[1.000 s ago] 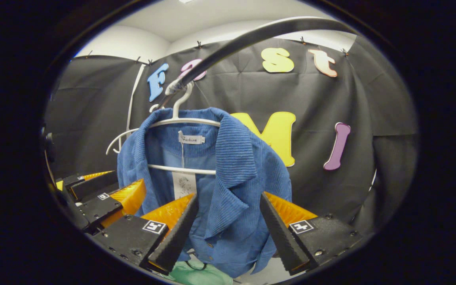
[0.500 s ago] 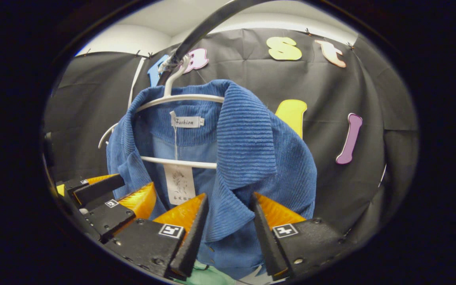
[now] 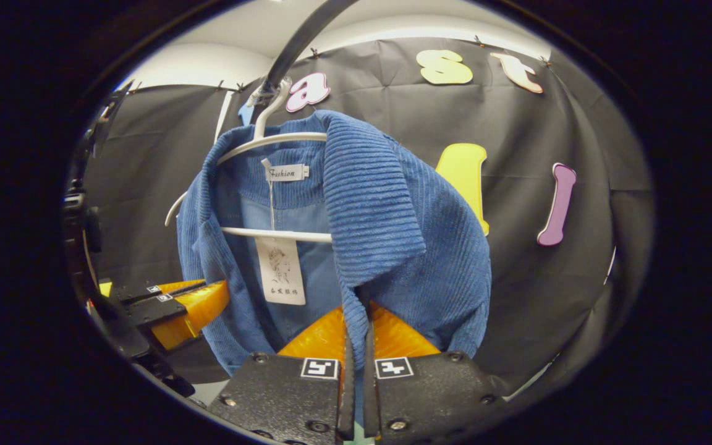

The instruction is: Grasp the clothes on the hanger with both hands and then place them into the laundry hamper below.

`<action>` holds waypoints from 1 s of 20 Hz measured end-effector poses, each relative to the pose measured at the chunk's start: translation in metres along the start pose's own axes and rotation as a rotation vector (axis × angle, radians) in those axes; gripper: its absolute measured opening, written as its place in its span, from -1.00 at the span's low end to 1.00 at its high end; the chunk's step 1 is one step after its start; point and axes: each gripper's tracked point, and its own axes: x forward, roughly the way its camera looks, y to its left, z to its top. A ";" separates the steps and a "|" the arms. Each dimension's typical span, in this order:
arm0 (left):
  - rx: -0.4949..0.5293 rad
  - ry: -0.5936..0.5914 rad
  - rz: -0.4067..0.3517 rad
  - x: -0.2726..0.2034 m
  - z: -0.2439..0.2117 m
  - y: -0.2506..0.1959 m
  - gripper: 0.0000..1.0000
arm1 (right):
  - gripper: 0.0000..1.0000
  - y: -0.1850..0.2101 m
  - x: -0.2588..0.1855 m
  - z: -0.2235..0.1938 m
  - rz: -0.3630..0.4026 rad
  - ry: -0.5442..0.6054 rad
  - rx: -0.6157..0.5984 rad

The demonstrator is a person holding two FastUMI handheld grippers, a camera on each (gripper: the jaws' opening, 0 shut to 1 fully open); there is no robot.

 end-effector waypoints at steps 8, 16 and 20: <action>-0.024 -0.003 0.005 -0.013 0.008 0.009 -0.99 | -0.87 -0.017 -0.016 0.002 -0.010 -0.001 0.012; 0.004 -0.076 0.070 -0.042 0.043 0.043 -1.00 | -0.87 -0.026 -0.031 0.013 -0.028 -0.048 -0.005; 0.006 -0.067 0.094 -0.047 0.042 0.061 -1.00 | -0.87 -0.039 -0.028 0.009 0.005 -0.012 0.094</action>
